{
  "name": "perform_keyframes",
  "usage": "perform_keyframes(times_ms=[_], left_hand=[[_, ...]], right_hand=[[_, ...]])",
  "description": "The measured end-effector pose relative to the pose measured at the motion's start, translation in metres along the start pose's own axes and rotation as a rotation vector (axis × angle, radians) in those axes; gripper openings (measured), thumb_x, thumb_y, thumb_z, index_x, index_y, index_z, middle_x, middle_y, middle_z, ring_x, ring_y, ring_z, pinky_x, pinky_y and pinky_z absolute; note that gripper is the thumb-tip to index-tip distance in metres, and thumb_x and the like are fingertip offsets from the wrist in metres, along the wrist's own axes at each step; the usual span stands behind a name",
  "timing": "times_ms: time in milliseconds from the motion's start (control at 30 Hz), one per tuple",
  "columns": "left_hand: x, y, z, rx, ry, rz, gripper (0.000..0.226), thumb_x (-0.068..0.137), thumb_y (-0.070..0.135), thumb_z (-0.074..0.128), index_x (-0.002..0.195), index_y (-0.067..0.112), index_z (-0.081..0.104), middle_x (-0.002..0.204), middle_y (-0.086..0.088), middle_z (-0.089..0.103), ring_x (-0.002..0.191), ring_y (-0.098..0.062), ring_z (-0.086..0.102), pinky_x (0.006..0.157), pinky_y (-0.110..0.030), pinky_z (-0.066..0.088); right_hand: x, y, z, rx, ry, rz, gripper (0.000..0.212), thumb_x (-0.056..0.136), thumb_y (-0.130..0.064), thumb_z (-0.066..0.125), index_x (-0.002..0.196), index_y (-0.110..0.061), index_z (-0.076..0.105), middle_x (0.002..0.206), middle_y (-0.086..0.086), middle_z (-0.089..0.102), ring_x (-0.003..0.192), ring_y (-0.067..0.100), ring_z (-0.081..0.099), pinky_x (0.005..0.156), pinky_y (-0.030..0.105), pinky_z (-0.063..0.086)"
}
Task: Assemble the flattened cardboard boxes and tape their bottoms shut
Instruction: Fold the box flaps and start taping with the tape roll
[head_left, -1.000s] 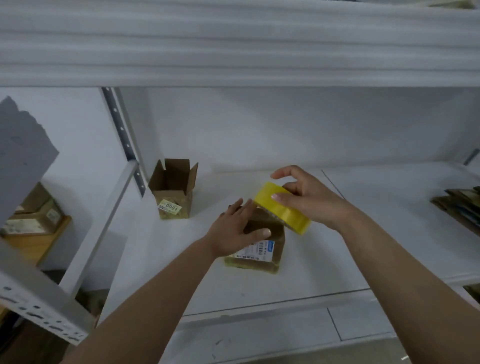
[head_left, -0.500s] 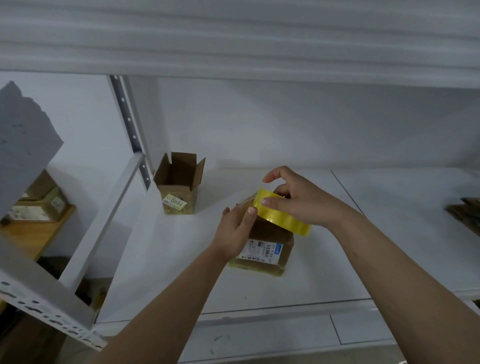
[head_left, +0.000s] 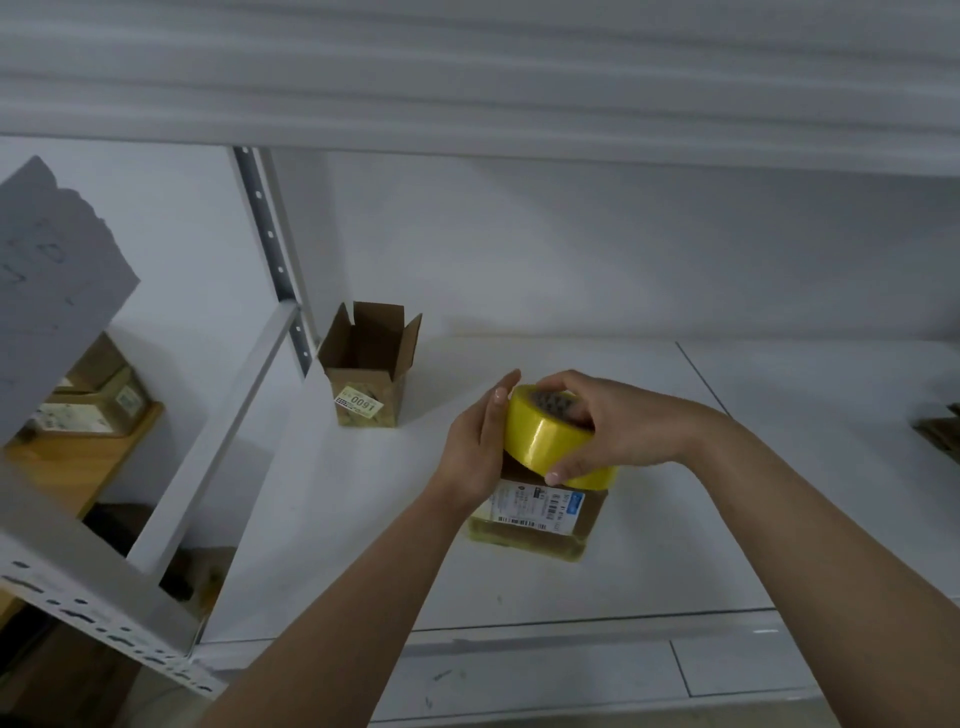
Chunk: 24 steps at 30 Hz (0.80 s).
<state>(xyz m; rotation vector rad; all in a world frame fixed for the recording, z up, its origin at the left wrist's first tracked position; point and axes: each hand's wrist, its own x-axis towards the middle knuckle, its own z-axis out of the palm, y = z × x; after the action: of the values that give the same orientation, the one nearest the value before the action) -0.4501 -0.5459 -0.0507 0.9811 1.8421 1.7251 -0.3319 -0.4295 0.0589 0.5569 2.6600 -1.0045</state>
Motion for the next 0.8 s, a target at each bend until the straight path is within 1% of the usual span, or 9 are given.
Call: perform_keyframes(times_ms=[100,233,300,367,433,467,567,700,800], left_hand=[[-0.001,-0.002,-0.005,0.019,0.002,0.013,0.054,0.098,0.056,0.027,0.139,0.029,0.05,0.133,0.0,0.059,0.123,-0.014,0.055,0.104,-0.041,0.046],[0.0,0.0,-0.006,0.073,0.026,0.019,0.052,0.102,0.046,0.023,0.135,0.023,0.055,0.121,-0.001,0.064,0.115,-0.016,0.058,0.099,-0.029,0.047],[0.002,0.004,-0.004,0.098,0.022,0.014,0.047,0.104,0.037,0.024,0.127,0.016,0.059,0.11,-0.001,0.065,0.109,-0.016,0.06,0.092,-0.022,0.046],[0.004,0.004,-0.002,0.123,0.028,0.006,0.043,0.105,0.033,0.024,0.109,0.017,0.064,0.095,0.002,0.065,0.096,-0.012,0.061,0.079,-0.013,0.045],[0.003,0.004,-0.001,0.139,0.048,0.016,0.042,0.105,0.033,0.024,0.089,0.025,0.062,0.082,0.007,0.064,0.083,-0.009,0.06,0.07,-0.015,0.044],[0.004,0.001,0.0,0.158,0.057,0.041,0.044,0.106,0.034,0.024,0.088,0.026,0.063,0.083,0.006,0.066,0.082,-0.008,0.061,0.071,-0.018,0.045],[0.006,-0.008,0.002,0.21,0.055,0.11,0.055,0.104,0.041,0.02,0.112,0.019,0.07,0.102,0.001,0.072,0.096,-0.012,0.066,0.086,-0.026,0.051],[0.01,-0.013,-0.002,0.056,0.059,0.05,0.055,0.106,0.038,0.022,0.11,0.01,0.069,0.107,-0.004,0.073,0.098,-0.008,0.068,0.094,-0.027,0.052],[0.009,-0.01,0.0,-0.033,0.072,0.015,0.053,0.106,0.034,0.024,0.114,0.004,0.067,0.106,-0.006,0.073,0.097,-0.009,0.07,0.091,-0.025,0.053]], right_hand=[[-0.005,0.008,-0.001,-0.011,0.008,-0.023,0.084,0.069,-0.034,0.086,0.136,-0.029,0.036,0.118,-0.005,0.064,0.104,0.012,0.063,0.089,0.036,0.055],[-0.004,-0.002,-0.015,0.137,0.265,-0.118,0.033,0.077,-0.03,0.08,0.105,-0.025,0.063,0.096,-0.004,0.07,0.092,0.015,0.067,0.079,0.031,0.055],[-0.002,-0.009,-0.021,0.238,0.353,-0.146,0.019,0.08,-0.031,0.076,0.094,-0.021,0.069,0.093,-0.003,0.072,0.087,0.014,0.069,0.078,0.031,0.056],[0.003,-0.012,-0.024,0.272,0.375,-0.121,0.019,0.082,-0.033,0.074,0.093,-0.018,0.07,0.092,-0.001,0.072,0.085,0.014,0.068,0.075,0.029,0.055],[0.005,-0.011,-0.025,0.277,0.367,-0.079,0.021,0.083,-0.035,0.072,0.093,-0.017,0.071,0.093,0.001,0.071,0.086,0.015,0.066,0.072,0.027,0.053],[0.006,-0.01,-0.024,0.279,0.369,-0.06,0.022,0.084,-0.036,0.072,0.091,-0.016,0.071,0.093,0.002,0.071,0.084,0.015,0.066,0.071,0.026,0.052],[0.007,-0.003,-0.023,0.236,0.431,-0.015,0.027,0.084,-0.042,0.071,0.083,-0.015,0.072,0.087,0.002,0.069,0.075,0.01,0.062,0.066,0.022,0.048],[0.008,-0.002,-0.025,0.034,0.451,0.01,0.036,0.081,-0.047,0.073,0.081,-0.011,0.073,0.076,-0.001,0.066,0.068,0.006,0.057,0.057,0.022,0.042],[0.01,-0.002,-0.025,0.006,0.433,0.043,0.039,0.078,-0.052,0.073,0.079,-0.013,0.073,0.071,-0.003,0.064,0.067,0.006,0.058,0.057,0.024,0.041]])
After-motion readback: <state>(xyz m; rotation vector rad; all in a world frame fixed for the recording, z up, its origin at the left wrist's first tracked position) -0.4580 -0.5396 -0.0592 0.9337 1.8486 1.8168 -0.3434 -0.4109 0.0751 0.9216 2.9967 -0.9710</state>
